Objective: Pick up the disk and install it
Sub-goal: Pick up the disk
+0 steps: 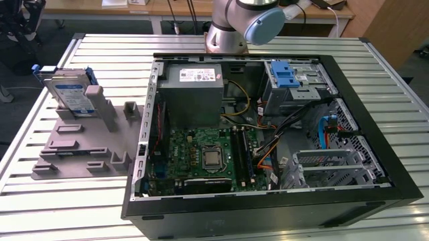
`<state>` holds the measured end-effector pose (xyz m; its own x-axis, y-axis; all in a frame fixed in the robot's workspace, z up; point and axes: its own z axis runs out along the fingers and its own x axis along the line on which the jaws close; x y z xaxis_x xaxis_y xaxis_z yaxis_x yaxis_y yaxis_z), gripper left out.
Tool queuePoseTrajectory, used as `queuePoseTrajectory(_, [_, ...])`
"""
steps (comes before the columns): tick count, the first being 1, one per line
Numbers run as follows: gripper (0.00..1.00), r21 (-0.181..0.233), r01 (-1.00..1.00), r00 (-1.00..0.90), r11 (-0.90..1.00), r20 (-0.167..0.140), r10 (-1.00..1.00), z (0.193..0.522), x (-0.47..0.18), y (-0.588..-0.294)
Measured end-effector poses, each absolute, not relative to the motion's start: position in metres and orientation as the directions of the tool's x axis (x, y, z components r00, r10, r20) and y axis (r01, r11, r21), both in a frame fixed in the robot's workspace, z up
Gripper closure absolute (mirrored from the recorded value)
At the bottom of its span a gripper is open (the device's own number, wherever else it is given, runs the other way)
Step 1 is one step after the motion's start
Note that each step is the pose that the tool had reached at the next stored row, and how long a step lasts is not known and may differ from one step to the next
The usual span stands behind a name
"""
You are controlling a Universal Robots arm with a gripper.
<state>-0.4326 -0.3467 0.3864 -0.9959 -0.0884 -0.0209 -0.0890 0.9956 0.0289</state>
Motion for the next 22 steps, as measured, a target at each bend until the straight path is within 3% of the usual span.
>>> queuePoseTrajectory(22, [0.89,0.029,-0.12,-0.993,0.992,-0.021,-0.119,0.3864,-0.4326,-0.3467])
